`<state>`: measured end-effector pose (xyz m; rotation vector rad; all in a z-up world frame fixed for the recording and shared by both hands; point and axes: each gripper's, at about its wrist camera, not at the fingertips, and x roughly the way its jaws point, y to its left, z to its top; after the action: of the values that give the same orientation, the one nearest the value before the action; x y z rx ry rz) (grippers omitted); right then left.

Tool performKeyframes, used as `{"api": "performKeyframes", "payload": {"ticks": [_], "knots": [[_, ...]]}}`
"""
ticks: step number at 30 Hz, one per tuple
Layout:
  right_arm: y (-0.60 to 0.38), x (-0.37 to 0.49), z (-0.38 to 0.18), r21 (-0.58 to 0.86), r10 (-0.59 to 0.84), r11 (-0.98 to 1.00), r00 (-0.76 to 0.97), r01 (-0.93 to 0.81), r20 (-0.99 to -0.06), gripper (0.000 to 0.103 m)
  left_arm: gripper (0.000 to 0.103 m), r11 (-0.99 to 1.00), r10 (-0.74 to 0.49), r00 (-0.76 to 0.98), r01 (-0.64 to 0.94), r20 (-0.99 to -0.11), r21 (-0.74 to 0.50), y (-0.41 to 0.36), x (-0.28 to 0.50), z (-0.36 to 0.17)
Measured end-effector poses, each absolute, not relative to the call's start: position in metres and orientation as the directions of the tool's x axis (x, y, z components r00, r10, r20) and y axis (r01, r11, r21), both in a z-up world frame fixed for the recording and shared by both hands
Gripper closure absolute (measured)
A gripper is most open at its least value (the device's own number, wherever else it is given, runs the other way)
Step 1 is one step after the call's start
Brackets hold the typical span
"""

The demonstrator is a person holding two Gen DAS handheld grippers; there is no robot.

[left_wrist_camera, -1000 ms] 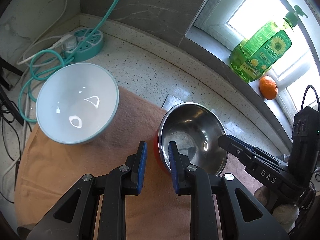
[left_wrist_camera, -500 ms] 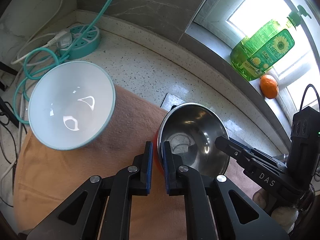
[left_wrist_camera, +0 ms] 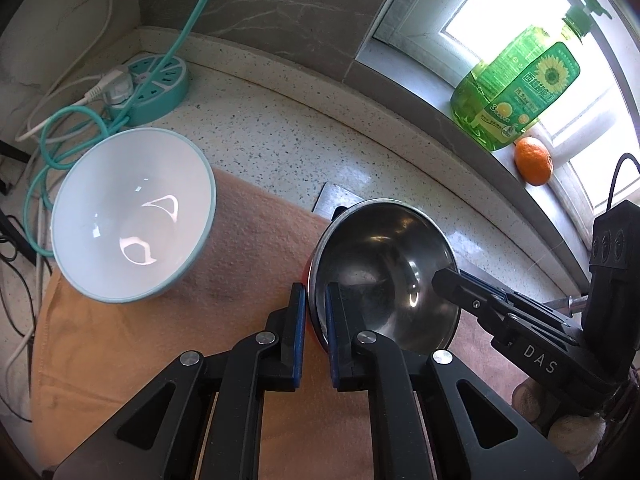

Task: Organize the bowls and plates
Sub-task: 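Lift the red bowl with both tools and carry it toward the steel bowl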

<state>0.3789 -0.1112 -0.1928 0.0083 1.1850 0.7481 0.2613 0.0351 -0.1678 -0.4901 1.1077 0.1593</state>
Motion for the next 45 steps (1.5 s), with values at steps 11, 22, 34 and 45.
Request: {"api": "performKeyframes", "payload": {"ticks": [11,22,34,45], "knots": [[-0.121,0.359,-0.159,0.372,0.541,0.770,0.220,-0.519,-0.811,0.095,0.095,0.893,-0.135,0.504,-0.310,-0.853,-0.325,0.038,0.240,-0.136],[-0.123,0.325,-0.127,0.351,0.536,0.786,0.279,-0.509,-0.797,0.095,0.095,0.903,-0.161,0.552,-0.252,-0.819,-0.347,0.043,0.213,-0.106],[-0.120,0.279,-0.094,0.351,0.551,0.785,0.317,-0.511,-0.772,0.095,0.095,0.906,-0.175,0.599,-0.214,-0.782,-0.366,0.054,0.172,-0.074],[-0.106,0.231,-0.068,0.355,0.571,0.772,0.330,-0.528,-0.752,0.095,0.095,0.908,-0.172,0.621,-0.201,-0.764,-0.367,0.071,0.124,-0.060]]}}
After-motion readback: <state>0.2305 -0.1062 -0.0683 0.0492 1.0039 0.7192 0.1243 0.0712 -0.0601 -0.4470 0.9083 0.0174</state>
